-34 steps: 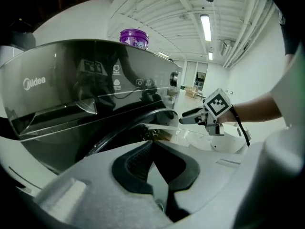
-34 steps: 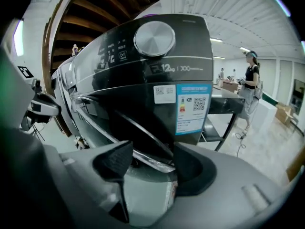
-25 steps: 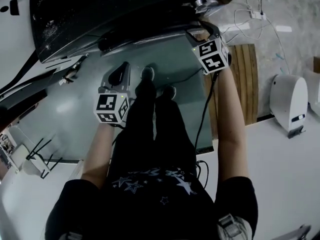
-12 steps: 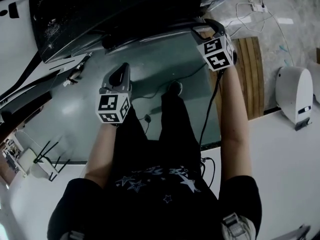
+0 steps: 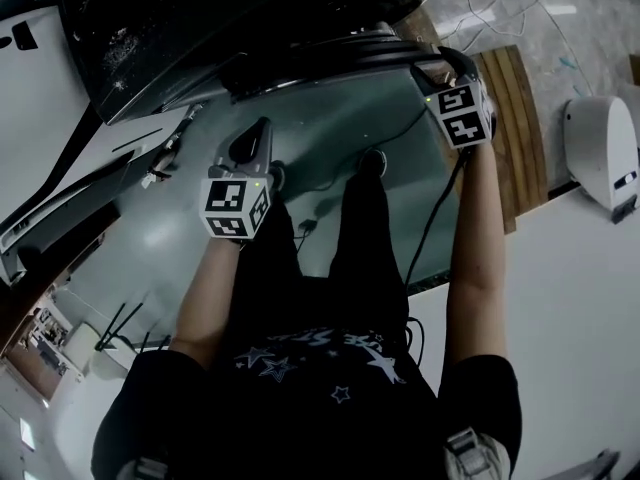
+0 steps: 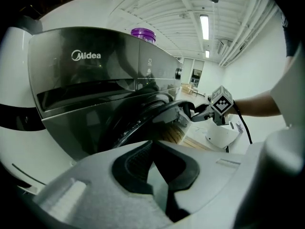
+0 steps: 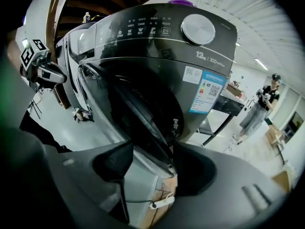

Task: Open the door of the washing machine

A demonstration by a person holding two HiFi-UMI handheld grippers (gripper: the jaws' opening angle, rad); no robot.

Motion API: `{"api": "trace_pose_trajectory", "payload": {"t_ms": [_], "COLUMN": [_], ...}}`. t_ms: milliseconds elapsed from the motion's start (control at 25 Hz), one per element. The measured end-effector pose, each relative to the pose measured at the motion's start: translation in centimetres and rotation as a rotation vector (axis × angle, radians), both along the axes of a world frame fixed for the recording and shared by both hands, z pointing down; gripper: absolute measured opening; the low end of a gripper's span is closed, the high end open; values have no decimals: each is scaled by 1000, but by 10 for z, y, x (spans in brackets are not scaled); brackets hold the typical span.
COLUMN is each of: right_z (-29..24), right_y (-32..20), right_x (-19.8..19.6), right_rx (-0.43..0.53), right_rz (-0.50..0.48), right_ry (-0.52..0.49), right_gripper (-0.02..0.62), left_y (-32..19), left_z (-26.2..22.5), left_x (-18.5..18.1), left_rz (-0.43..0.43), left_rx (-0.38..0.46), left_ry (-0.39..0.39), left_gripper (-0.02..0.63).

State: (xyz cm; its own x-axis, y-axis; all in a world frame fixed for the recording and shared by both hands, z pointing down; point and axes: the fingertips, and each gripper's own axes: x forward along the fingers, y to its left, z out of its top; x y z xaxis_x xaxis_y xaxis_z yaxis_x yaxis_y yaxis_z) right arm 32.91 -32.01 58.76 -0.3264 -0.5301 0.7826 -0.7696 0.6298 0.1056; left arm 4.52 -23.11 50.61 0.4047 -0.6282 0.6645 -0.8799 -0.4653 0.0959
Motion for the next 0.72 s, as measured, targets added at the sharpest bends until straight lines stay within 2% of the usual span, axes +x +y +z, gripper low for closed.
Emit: {"api": "trace_pose_trajectory", "payload": {"t_ms": [320,720], "right_z": [2,3], "right_y": [52,123], "right_x": [6,2], "right_rx": [-23,-41], "right_rz": [137,304], "right_ry": [13,14], "right_gripper": [264,265], "left_y": [15,31], "left_z": [10,10], "left_x": [-19,-30], "left_rz": [93,168], "left_rx": [-20,-12], "left_ry": [12,46], "left_gripper": [11,11]}}
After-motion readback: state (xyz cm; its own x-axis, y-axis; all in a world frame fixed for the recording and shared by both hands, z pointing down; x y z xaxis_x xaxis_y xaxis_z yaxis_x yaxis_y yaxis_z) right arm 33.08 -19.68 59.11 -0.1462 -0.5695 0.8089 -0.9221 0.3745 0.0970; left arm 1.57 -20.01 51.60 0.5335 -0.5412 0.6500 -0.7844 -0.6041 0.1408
